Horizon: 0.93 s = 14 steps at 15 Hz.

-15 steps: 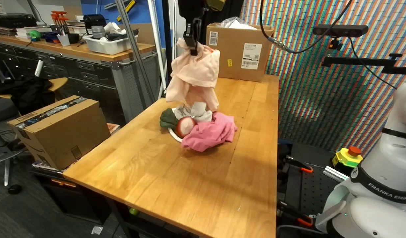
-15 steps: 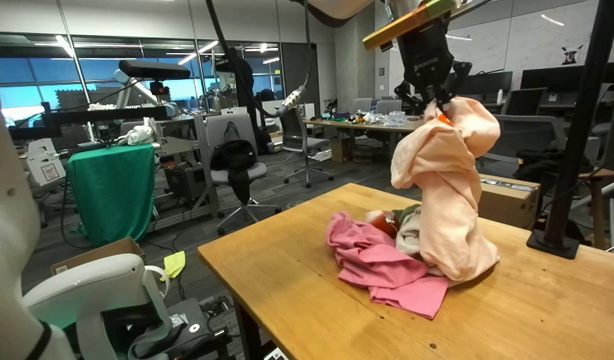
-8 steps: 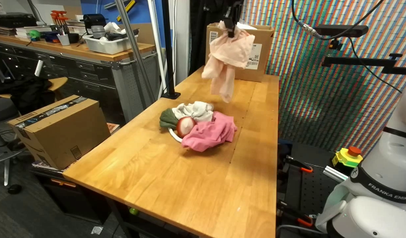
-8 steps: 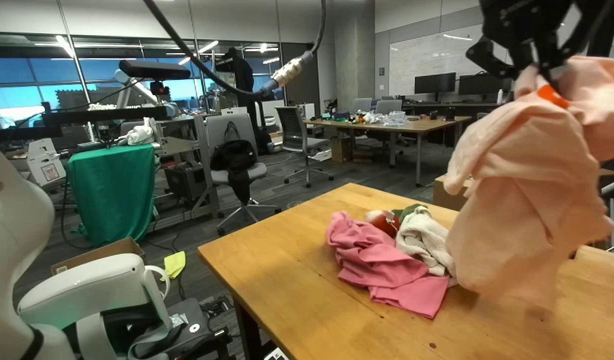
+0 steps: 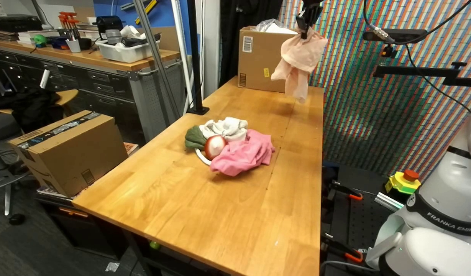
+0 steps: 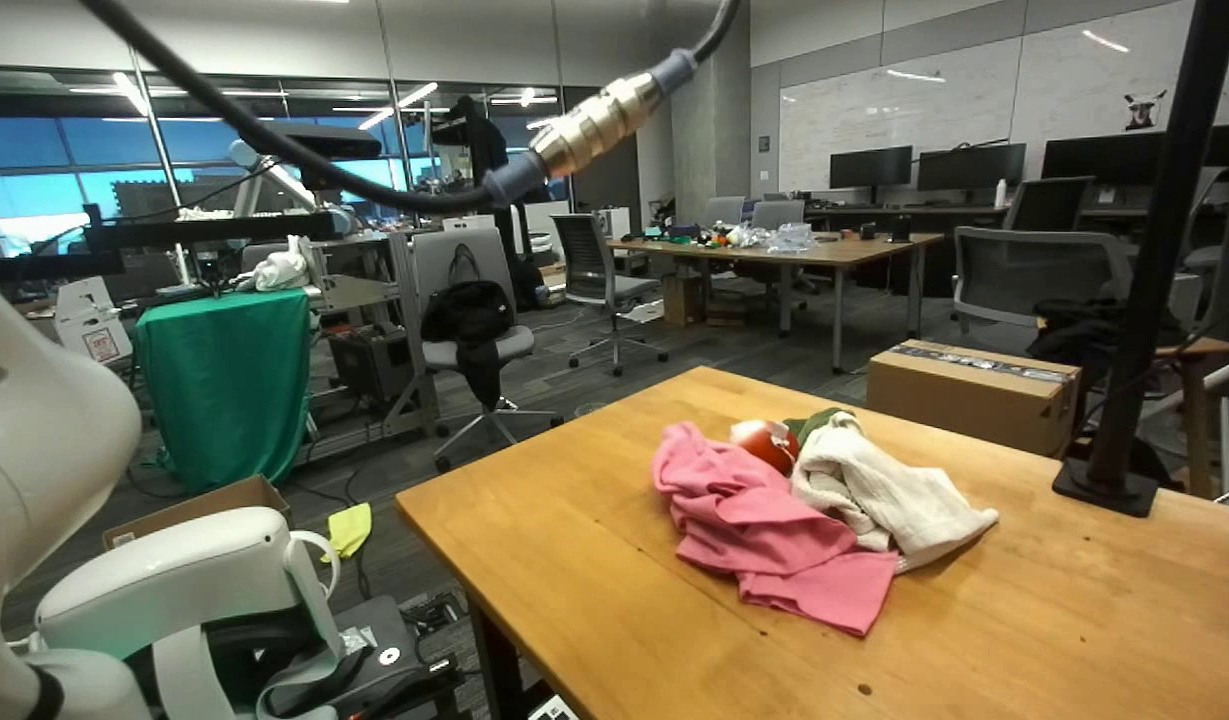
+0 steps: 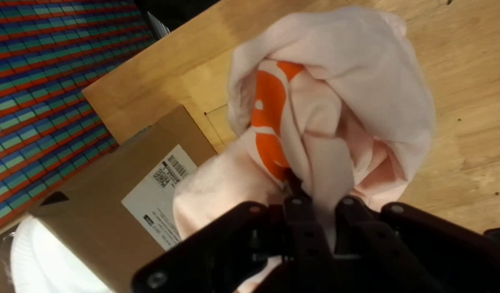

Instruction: Move the peach shirt and the white towel to the right then move the pink shirt to the left and move the turnip plushie towards you

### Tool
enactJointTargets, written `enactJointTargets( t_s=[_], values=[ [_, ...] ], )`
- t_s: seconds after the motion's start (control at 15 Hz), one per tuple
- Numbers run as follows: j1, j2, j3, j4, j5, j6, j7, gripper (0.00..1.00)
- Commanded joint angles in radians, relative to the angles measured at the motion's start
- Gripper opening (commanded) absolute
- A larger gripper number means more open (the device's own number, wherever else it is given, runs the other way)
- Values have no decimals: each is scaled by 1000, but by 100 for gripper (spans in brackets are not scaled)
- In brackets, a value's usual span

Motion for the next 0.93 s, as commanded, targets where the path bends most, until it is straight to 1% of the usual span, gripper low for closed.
enactJointTargets(
  t_s=[0.0, 0.27, 0.47, 0.6, 0.67, 0.73, 0.8, 0.87],
  values=[
    [-34, 41, -27, 12, 31, 117, 56, 8],
    [-61, 89, -49, 2, 2, 288, 190, 8],
    [-71, 125, -66, 5, -33, 368, 288, 8],
    [-70, 143, -75, 7, -68, 387, 339, 8],
    [-69, 148, -78, 9, -77, 386, 352, 28],
    [-67, 150, -80, 5, -85, 387, 370, 36],
    [-65, 150, -79, 4, -90, 381, 374, 42],
    [-63, 148, -79, 1, -99, 379, 382, 51]
  ],
)
